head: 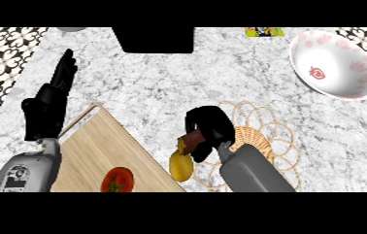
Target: Pick the sweet potato from the placemat and place it in the bowl
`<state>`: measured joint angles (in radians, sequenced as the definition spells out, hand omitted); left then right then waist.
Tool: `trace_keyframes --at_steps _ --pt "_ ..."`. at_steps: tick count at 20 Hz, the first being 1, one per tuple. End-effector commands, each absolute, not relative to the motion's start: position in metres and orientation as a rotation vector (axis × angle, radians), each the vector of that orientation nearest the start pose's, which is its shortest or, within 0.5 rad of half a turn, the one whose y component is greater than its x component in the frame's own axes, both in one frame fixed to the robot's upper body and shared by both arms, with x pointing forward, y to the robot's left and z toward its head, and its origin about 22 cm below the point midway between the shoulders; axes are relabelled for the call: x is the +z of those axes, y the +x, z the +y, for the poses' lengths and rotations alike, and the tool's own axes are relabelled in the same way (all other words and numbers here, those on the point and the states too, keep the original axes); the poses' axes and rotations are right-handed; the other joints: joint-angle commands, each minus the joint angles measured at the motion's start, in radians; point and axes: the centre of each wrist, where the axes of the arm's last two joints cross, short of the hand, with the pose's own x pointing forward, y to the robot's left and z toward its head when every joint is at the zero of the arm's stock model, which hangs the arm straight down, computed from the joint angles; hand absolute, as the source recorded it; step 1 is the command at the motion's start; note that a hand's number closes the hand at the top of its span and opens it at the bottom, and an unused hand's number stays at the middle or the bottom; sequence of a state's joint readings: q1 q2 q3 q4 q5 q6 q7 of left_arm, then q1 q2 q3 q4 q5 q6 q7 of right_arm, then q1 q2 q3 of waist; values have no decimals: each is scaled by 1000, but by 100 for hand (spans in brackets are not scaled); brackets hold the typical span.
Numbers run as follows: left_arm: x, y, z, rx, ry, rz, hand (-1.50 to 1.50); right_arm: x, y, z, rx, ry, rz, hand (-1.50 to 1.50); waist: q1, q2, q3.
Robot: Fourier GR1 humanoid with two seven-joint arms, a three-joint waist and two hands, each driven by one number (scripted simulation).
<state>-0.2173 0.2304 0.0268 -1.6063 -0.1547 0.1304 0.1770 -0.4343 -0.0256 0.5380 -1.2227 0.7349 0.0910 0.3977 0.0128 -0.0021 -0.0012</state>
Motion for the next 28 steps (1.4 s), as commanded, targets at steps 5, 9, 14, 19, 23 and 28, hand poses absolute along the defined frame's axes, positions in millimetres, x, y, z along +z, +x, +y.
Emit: trace_keyframes --at_steps 5,9,14,19,23,28 --pt "69 292 272 -143 415 -1639 0 87 261 -59 784 -463 -1589 150 -28 -5 1" --pt "89 297 267 -164 421 -1641 0 109 259 -81 638 -620 -1605 150 -31 -3 1" --pt "82 284 273 -157 412 -1644 0 123 267 -130 538 -804 -1560 150 -19 0 1" --pt "73 279 284 -157 398 -1622 0 133 287 -179 405 -818 -1564 150 -15 2 1" --pt "76 289 248 -167 380 -1658 0 126 330 -201 278 -854 -1586 150 -7 4 2" --pt "74 288 271 -165 392 -1661 0 109 348 -269 221 -939 -1590 150 -6 6 2"
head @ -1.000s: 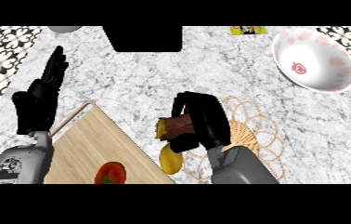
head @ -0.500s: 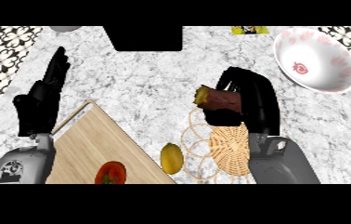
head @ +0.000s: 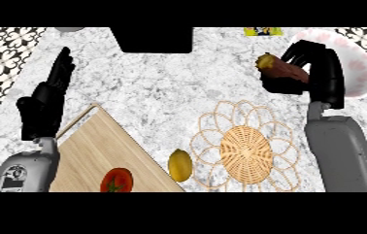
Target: Pick the sweet potato from the placemat and place it in the bowl
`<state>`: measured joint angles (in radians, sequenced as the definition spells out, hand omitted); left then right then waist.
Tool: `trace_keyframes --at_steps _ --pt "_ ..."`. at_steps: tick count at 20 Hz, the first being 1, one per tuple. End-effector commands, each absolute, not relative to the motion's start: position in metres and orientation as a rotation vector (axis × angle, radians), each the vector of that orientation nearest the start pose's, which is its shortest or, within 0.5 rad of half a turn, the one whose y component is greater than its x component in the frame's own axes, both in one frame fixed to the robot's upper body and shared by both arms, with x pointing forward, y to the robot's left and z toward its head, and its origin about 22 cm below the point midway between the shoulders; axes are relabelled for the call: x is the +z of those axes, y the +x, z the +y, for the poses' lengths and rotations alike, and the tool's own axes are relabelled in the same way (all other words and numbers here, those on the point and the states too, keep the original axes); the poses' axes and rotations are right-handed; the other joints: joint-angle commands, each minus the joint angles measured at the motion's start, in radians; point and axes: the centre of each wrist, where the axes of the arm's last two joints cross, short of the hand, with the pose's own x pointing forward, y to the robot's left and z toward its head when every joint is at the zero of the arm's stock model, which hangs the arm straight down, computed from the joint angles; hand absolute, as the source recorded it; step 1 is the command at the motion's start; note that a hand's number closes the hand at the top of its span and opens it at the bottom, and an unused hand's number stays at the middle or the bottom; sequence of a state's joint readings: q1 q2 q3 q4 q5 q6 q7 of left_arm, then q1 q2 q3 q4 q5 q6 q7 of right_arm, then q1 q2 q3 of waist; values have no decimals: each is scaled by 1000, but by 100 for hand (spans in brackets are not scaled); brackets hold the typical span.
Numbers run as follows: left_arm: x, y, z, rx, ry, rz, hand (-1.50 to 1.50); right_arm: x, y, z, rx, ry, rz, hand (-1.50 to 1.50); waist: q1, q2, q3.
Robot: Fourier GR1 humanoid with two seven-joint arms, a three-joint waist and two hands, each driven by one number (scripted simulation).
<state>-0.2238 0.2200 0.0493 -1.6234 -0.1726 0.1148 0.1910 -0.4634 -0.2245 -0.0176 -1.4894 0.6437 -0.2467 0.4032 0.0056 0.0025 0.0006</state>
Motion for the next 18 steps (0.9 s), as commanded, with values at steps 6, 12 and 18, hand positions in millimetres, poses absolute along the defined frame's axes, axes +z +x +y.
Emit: trace_keyframes --at_steps 6,12,18 --pt "88 302 271 -168 383 -1657 0 116 372 -351 177 -1077 -1613 150 10 7 1" --pt "79 292 249 -198 350 -1681 0 87 380 -392 273 -1339 -1451 150 36 15 1" --pt "90 292 254 -206 345 -1691 0 84 376 -438 272 -1417 -1396 150 68 26 5"
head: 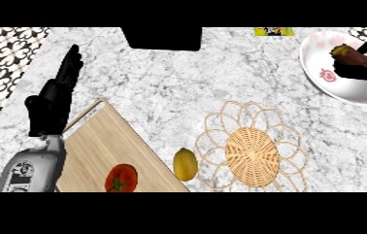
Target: Pick the sweet potato from the placemat and place it in the bowl
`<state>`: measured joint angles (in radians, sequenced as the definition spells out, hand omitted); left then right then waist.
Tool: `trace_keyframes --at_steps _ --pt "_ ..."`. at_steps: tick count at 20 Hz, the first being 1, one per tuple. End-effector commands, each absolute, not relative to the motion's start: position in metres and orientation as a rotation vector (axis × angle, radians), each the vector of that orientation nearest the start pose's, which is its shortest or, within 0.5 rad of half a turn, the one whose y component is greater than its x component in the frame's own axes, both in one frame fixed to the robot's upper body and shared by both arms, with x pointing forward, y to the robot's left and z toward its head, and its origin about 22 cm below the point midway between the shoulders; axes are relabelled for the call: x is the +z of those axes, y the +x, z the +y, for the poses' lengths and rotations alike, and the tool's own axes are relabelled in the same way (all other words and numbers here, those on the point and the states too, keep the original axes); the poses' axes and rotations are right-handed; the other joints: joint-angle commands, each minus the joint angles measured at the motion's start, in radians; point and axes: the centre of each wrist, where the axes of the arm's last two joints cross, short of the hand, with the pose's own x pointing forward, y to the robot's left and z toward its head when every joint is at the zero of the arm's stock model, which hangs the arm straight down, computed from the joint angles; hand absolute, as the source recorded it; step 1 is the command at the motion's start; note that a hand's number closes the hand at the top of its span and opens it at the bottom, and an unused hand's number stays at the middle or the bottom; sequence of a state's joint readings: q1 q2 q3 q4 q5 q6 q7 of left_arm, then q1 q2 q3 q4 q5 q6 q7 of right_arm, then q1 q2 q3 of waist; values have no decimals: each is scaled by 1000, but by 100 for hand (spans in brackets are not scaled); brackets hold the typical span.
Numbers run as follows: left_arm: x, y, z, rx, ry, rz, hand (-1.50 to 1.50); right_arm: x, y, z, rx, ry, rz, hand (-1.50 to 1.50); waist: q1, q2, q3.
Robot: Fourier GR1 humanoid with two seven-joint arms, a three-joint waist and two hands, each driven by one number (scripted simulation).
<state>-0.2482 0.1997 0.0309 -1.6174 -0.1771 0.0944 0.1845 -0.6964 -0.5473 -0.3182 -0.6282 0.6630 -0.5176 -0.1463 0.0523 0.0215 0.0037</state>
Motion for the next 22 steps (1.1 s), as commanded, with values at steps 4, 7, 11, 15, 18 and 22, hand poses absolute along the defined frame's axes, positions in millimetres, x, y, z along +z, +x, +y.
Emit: trace_keyframes --at_steps 4,7,11,15,18,22 --pt "87 293 243 -217 336 -1696 0 63 373 -436 165 -1291 -1379 150 27 14 5" --pt "89 295 246 -220 319 -1684 0 62 374 -438 164 -1180 -1340 -150 34 17 5" --pt "92 300 239 -221 321 -1729 0 64 379 -435 144 -1053 -1436 -150 35 21 6" --pt "78 296 246 -202 335 -1694 0 64 375 -442 88 -987 -1559 -150 23 14 4" --pt "78 301 243 -205 342 -1693 0 76 380 -444 12 -969 -1610 -150 21 15 4" --pt "78 292 242 -199 341 -1690 0 62 352 -473 -52 -941 -1625 -150 14 8 4"
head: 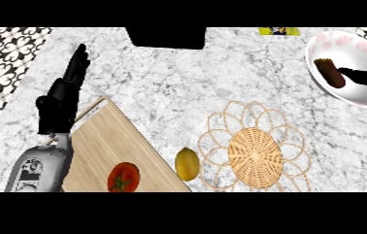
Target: Pick the sweet potato from the placemat and place it in the bowl
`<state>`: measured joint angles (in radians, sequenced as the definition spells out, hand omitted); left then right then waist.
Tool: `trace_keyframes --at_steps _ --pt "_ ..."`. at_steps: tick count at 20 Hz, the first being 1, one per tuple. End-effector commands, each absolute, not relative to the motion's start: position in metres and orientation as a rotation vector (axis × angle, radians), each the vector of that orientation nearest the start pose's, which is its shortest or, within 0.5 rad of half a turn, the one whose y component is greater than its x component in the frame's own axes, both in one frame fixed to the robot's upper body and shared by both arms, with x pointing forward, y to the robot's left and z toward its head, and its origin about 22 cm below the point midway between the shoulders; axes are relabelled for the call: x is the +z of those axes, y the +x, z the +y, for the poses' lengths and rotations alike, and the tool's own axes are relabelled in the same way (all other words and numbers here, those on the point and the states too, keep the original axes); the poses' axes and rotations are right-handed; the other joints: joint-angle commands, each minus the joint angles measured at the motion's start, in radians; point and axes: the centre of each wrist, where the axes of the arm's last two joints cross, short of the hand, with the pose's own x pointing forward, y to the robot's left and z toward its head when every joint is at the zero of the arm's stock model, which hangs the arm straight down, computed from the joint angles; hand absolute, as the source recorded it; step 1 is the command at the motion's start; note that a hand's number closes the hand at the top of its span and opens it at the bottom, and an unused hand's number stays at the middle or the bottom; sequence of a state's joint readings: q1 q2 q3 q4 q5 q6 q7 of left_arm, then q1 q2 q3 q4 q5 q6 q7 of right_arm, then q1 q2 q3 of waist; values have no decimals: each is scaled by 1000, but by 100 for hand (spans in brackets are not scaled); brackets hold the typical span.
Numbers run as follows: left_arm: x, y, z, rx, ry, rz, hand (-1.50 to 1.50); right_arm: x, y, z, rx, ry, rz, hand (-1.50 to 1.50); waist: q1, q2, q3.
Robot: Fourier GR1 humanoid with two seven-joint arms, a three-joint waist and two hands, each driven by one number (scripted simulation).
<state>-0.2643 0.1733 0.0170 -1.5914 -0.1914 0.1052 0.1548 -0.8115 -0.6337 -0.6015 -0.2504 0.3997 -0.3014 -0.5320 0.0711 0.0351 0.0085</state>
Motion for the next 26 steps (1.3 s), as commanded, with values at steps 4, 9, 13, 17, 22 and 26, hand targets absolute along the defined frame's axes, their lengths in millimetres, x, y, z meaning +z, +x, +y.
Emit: trace_keyframes --at_steps 4,9,13,17,22,26 --pt "72 293 250 -196 330 -1640 0 75 335 -502 -118 -842 -1642 -150 -24 -11 -2" --pt "77 290 249 -183 348 -1678 0 68 299 -533 -169 -771 -1693 -150 -26 -12 -1" --pt "68 281 258 -183 354 -1663 0 53 274 -545 -128 -653 -1727 -150 -42 -23 -4" --pt "86 304 267 -177 354 -1670 0 29 264 -539 -99 -617 -1770 -150 -51 -22 -4" --pt "86 292 265 -158 379 -1657 0 19 241 -549 -56 -579 -1769 -150 -53 -27 -5" --pt "76 283 249 -175 380 -1668 0 10 232 -549 -50 -579 -1764 -150 -47 -26 -4"
